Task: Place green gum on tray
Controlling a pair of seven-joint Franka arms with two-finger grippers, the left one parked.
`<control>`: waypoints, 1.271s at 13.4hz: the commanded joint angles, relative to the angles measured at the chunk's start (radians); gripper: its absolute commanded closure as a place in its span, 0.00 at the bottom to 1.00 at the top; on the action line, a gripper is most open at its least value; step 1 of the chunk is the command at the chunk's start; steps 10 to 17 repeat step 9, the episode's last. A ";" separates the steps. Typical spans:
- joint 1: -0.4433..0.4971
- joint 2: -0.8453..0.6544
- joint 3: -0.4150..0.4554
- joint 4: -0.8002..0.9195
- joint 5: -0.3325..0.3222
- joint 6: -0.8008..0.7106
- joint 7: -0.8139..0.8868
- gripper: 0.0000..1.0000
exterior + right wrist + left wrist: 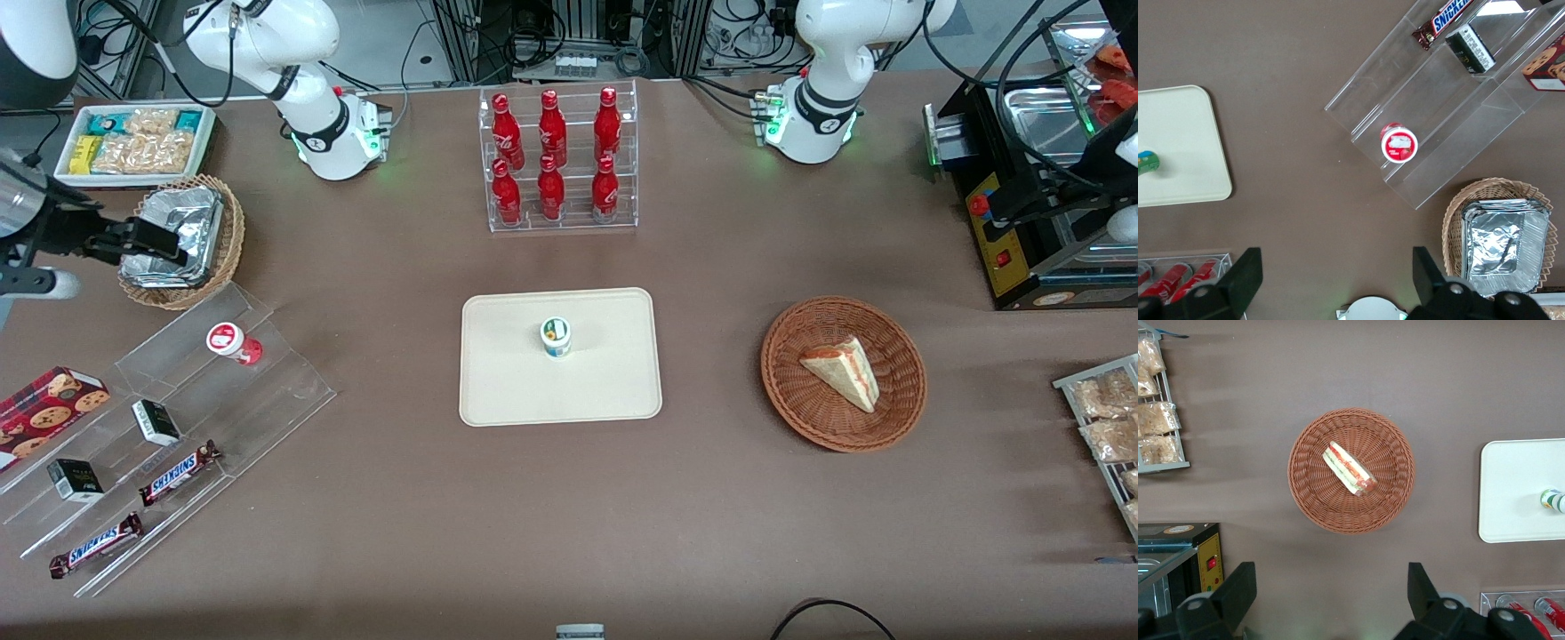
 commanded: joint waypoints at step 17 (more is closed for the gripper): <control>-0.034 0.096 0.015 0.133 -0.013 -0.040 -0.045 0.00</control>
